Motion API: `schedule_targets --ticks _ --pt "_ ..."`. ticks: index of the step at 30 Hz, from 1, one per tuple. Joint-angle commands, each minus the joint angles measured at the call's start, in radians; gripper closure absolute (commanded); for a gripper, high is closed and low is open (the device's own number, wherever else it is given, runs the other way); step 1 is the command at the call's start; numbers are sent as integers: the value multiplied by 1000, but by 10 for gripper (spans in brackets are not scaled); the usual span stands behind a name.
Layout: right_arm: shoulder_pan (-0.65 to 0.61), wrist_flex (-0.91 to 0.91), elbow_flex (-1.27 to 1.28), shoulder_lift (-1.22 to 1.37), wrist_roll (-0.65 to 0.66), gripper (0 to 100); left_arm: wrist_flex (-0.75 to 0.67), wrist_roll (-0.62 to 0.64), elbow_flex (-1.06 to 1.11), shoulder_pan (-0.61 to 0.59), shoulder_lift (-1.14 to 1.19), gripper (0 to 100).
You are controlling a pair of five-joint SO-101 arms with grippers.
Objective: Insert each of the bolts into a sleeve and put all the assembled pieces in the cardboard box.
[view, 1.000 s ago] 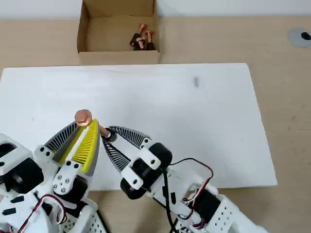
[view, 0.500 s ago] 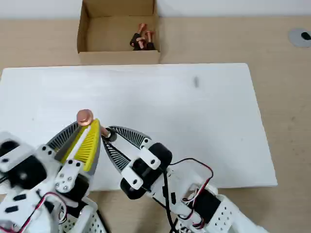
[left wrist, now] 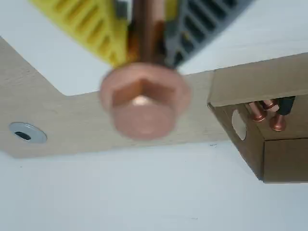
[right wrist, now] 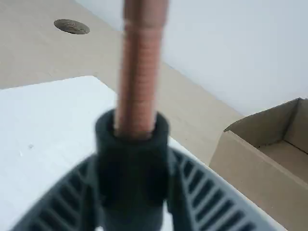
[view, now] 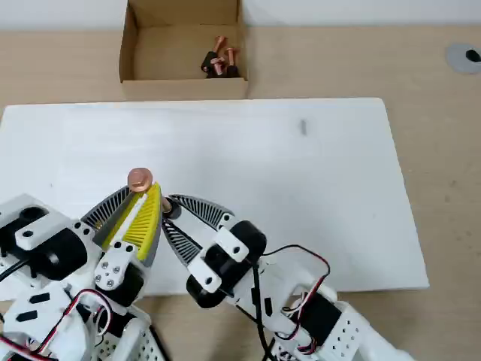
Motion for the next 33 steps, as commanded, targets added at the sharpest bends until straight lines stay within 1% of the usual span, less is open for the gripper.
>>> schedule_targets --ticks 1,7,11,16,21,28,33 --pt "-7 -23 -5 -10 -11 989 8 8 -2 9 2 995" --pt "-7 -23 -7 -10 -11 989 68 2 6 6 2 990" --pt "-7 -23 -7 -10 -11 989 69 -63 6 5 2 988" --pt "-5 -20 -7 -8 -8 989 71 -69 0 3 2 907" --pt "-2 -17 -8 -8 -6 989 71 -74 0 3 2 900" --pt "93 -18 -12 -8 -9 989 144 -74 -5 3 2 851" --pt "105 -17 -13 -8 -11 989 146 -74 -5 2 2 835"
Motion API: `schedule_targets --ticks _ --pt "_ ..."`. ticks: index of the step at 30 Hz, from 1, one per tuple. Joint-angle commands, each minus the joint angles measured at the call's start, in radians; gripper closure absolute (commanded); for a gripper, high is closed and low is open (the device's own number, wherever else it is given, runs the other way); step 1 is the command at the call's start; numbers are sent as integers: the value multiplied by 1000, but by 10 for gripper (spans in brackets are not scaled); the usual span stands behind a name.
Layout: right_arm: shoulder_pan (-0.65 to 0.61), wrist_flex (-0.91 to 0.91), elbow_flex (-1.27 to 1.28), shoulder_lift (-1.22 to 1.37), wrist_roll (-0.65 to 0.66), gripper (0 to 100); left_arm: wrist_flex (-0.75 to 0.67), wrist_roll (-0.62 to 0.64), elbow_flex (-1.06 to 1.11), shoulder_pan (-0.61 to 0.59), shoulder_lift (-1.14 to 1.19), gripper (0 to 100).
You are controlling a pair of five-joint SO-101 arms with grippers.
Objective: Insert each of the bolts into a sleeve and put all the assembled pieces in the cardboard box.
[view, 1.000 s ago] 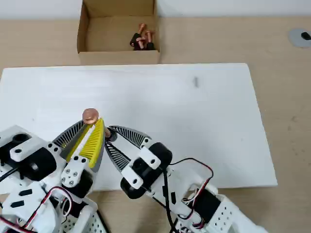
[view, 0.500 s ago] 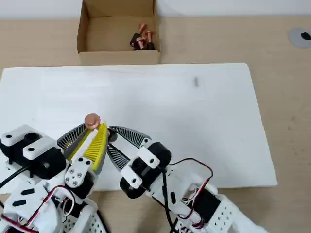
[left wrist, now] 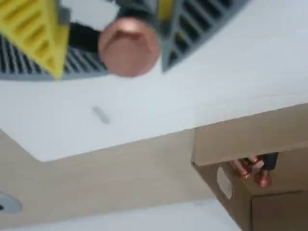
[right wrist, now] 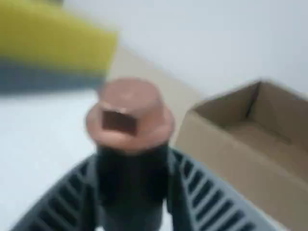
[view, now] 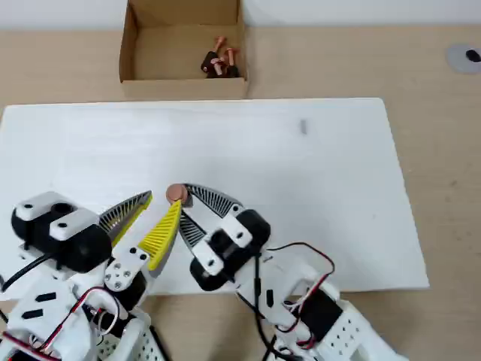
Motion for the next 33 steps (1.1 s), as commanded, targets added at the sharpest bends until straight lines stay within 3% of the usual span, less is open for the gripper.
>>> schedule_targets --ticks 1,9,13,18,23,33 --pt "18 -18 -13 -10 -11 989 2 -5 -12 -3 4 831" --pt "81 -25 -12 -4 -11 989 2 -26 -71 -15 5 832" --pt "199 -25 -48 -2 -43 989 -23 -26 -61 -172 7 841" --pt "315 -18 -163 44 -118 989 -64 -40 -61 -425 85 941" --pt "369 -74 -303 274 -123 989 -68 -54 -55 -535 183 995" --pt "387 -333 -711 997 -123 989 -71 -54 161 -543 102 994"
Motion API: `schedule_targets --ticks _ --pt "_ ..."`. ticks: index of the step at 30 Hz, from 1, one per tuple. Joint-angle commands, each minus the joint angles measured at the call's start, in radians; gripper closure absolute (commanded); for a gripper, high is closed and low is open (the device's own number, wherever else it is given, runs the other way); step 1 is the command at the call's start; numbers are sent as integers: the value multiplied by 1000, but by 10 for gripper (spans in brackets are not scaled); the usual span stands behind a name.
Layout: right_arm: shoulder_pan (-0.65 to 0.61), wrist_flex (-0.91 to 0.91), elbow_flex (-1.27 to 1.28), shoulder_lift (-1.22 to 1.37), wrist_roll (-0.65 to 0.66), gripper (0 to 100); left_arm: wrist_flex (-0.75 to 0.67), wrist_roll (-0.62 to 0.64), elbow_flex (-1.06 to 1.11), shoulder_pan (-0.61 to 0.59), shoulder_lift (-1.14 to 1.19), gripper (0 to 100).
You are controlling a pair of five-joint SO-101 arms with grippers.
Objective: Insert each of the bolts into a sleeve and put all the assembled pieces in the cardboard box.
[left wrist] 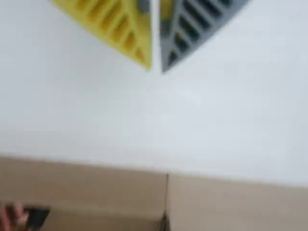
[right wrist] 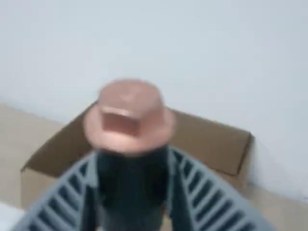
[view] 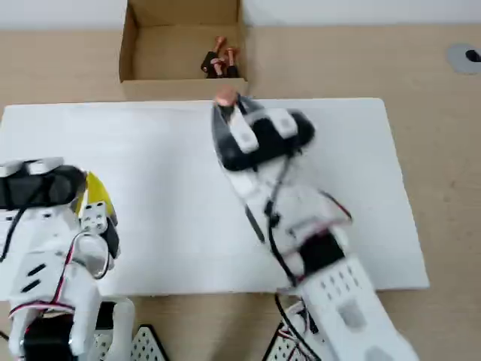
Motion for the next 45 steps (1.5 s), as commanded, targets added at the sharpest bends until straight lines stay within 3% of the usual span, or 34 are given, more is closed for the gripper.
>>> schedule_targets --ticks 1,6,13,26,37,45 --pt "30 -107 -194 283 -9 989 -21 -6 44 -15 -67 994" --pt "42 -264 -366 608 -9 989 -44 -6 104 -17 -151 994" --pt "74 -330 -700 1013 -11 989 -46 -9 109 -17 -143 994" --pt "133 -330 -1480 1719 -11 989 -38 -8 112 -17 -143 994" --pt "134 -69 -2100 2175 -8 987 -34 -8 124 -17 -143 994" --pt "134 137 -2425 2367 -3 985 -5 -9 121 -17 -143 994"
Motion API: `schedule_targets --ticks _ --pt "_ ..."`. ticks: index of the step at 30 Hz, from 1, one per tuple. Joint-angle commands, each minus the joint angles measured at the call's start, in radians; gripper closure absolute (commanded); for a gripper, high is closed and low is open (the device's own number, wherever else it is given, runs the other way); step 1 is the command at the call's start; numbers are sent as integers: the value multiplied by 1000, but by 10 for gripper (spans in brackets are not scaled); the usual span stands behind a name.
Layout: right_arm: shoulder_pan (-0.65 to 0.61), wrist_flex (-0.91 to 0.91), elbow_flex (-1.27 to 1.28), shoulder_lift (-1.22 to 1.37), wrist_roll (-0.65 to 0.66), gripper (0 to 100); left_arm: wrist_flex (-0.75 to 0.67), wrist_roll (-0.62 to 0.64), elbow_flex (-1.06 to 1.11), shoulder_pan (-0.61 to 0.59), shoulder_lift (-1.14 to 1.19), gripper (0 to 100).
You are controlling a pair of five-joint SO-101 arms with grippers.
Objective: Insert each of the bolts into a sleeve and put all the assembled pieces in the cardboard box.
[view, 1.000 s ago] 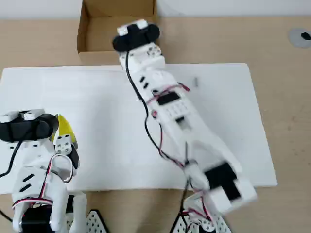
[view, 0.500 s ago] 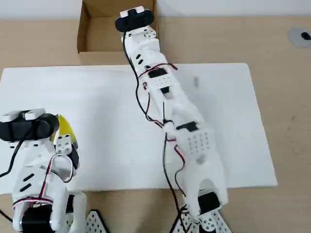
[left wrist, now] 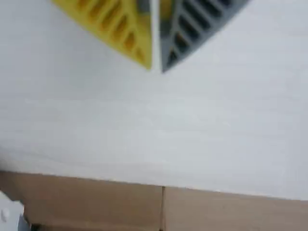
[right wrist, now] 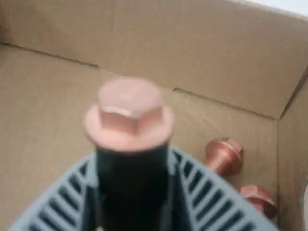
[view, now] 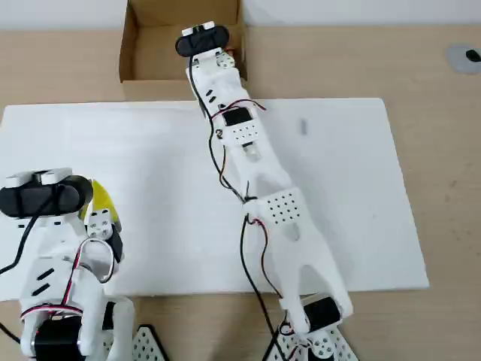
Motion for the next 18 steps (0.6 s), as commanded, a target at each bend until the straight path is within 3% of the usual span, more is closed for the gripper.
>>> schedule_targets --ticks 1,9,18 --pt "12 40 -182 19 -3 985 2 -3 -8 -9 -4 994" --pt "12 77 -249 74 41 836 2 -5 -9 -9 -4 994" --pt "13 115 -271 71 44 832 -5 -6 -6 -9 -4 994"
